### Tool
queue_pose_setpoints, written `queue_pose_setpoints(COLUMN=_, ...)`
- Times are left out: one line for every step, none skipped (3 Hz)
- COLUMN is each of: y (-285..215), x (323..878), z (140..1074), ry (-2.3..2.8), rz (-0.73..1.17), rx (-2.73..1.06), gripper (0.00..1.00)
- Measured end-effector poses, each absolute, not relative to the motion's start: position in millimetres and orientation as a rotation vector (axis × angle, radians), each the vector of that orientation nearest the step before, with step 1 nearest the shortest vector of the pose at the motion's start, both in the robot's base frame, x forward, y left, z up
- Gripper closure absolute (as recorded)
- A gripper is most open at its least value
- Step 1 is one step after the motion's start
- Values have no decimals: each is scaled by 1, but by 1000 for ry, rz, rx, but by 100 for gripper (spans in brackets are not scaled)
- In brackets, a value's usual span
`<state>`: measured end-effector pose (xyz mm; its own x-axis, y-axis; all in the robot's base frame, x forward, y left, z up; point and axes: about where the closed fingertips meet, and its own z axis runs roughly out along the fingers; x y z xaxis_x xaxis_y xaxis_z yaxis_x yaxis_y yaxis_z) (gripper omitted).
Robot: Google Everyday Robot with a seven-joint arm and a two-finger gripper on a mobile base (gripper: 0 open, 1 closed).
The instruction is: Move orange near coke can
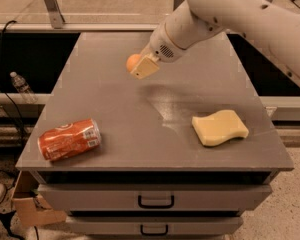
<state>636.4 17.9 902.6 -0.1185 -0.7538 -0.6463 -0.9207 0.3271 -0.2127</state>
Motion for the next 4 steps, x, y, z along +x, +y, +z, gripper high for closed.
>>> queue_pose_setpoints(y=9, x=610, z=911, ry=1849, rz=333, rx=-1633, gripper=100)
queue_pose_setpoints(y=15, x=569, z=905, ry=1790, rz=338, rx=-1851, gripper=100)
queue_pose_setpoints(y=35, x=528, z=898, ry=1712, rz=329, rx=-2007, gripper=100)
queue_pose_setpoints(y=61, x=511, z=888, ry=1626, rz=318, rx=-2088, gripper=100)
